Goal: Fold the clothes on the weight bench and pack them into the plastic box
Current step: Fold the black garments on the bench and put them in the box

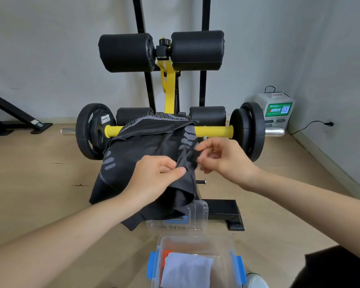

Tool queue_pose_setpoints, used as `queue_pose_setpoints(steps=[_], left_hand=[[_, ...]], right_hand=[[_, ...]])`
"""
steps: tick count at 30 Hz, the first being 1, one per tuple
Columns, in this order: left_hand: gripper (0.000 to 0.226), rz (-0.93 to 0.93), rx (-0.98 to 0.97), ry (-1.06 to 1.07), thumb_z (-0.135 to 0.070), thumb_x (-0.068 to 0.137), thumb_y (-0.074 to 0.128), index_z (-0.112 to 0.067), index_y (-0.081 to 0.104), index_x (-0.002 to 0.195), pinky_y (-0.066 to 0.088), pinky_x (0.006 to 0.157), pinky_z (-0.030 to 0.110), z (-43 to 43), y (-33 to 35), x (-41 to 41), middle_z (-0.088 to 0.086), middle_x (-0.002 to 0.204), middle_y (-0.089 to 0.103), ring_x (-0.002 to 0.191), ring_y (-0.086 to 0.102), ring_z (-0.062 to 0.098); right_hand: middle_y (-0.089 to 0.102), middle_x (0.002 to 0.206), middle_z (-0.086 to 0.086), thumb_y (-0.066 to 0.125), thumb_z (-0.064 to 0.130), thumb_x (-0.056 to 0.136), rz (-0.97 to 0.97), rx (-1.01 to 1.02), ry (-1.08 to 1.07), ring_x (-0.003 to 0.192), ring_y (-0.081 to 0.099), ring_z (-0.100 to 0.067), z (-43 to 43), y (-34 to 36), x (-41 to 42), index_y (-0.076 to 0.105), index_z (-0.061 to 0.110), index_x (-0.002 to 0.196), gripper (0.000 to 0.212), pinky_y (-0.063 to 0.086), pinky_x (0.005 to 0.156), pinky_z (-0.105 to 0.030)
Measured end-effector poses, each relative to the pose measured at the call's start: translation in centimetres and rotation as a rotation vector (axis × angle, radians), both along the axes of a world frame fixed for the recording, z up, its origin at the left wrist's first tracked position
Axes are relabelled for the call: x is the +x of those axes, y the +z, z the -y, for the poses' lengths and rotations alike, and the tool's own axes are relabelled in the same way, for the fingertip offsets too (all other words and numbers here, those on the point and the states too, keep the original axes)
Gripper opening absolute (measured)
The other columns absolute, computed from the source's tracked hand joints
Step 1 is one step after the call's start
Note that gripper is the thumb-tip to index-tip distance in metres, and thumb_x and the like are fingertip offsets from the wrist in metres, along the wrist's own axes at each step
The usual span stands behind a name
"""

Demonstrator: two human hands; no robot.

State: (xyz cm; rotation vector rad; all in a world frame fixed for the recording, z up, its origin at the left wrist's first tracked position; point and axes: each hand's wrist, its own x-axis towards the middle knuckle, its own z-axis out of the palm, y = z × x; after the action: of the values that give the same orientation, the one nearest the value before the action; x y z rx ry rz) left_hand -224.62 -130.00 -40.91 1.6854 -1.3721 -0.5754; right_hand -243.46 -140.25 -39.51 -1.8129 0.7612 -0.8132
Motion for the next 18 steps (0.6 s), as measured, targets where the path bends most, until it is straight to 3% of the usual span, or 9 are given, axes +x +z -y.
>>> queue_pose_setpoints(steps=[2, 4, 6, 9, 13, 18], left_hand=[[0.014, -0.164, 0.006, 0.050, -0.032, 0.081, 0.080, -0.019, 0.077, 0.079, 0.051, 0.064, 0.023, -0.1, 0.8, 0.5, -0.004, 0.074, 0.076, 0.074, 0.070, 0.006], [0.012, -0.306, 0.019, 0.066, -0.028, 0.084, 0.078, -0.016, 0.079, 0.082, 0.056, 0.065, 0.027, -0.2, 1.5, 0.8, 0.001, 0.083, 0.078, 0.084, 0.072, 0.014], [0.012, -0.415, 0.043, 0.065, -0.027, 0.086, 0.077, -0.016, 0.080, 0.085, 0.060, 0.079, 0.038, -0.2, 2.0, 0.9, 0.005, 0.091, 0.078, 0.095, 0.072, 0.021], [0.015, -0.482, 0.094, 0.031, -0.026, 0.089, 0.074, -0.014, 0.081, 0.092, 0.058, 0.092, 0.046, -0.3, 2.3, 0.8, 0.008, 0.098, 0.078, 0.102, 0.072, 0.024], [0.016, -0.485, 0.119, -0.001, -0.026, 0.090, 0.072, -0.012, 0.080, 0.095, 0.058, 0.078, 0.036, -0.5, 2.3, 0.6, 0.009, 0.094, 0.078, 0.092, 0.072, 0.022], [0.015, -0.389, 0.047, 0.012, -0.029, 0.090, 0.071, -0.018, 0.081, 0.089, 0.056, 0.075, 0.030, -0.7, 2.1, 1.4, 0.001, 0.080, 0.074, 0.079, 0.066, 0.013]], right_hand=[[0.061, 0.098, -0.002, 0.080, 0.003, 0.076, -0.132, -0.403, 0.068, 0.082, 0.062, -0.014, 0.0, -0.3, -0.4, 0.064, 0.014, 0.115, 0.044, 0.053, 0.074, -0.023], [0.055, 0.109, 0.000, 0.087, 0.012, 0.070, -0.155, -0.619, 0.161, 0.097, 0.057, -0.012, -0.5, -0.2, -0.5, 0.062, 0.017, 0.121, 0.057, 0.048, 0.086, -0.021], [0.054, 0.111, -0.001, 0.090, 0.023, 0.068, -0.128, -0.738, 0.213, 0.104, 0.054, -0.016, -1.3, 0.0, 0.0, 0.065, 0.015, 0.119, 0.058, 0.044, 0.093, -0.024], [0.061, 0.103, 0.000, 0.087, 0.028, 0.074, -0.076, -0.871, 0.219, 0.098, 0.056, -0.024, -2.0, 0.1, 1.0, 0.072, 0.012, 0.109, 0.042, 0.045, 0.090, -0.031], [0.069, 0.092, 0.005, 0.079, 0.015, 0.083, -0.064, -0.807, 0.198, 0.091, 0.059, -0.019, -1.8, 0.1, 1.1, 0.075, 0.012, 0.092, 0.011, 0.048, 0.085, -0.032], [0.072, 0.082, -0.004, 0.068, 0.005, 0.090, -0.129, -0.379, 0.174, 0.078, 0.068, -0.016, -1.0, 0.9, -0.2, 0.069, 0.008, 0.086, 0.005, 0.056, 0.076, -0.032]])
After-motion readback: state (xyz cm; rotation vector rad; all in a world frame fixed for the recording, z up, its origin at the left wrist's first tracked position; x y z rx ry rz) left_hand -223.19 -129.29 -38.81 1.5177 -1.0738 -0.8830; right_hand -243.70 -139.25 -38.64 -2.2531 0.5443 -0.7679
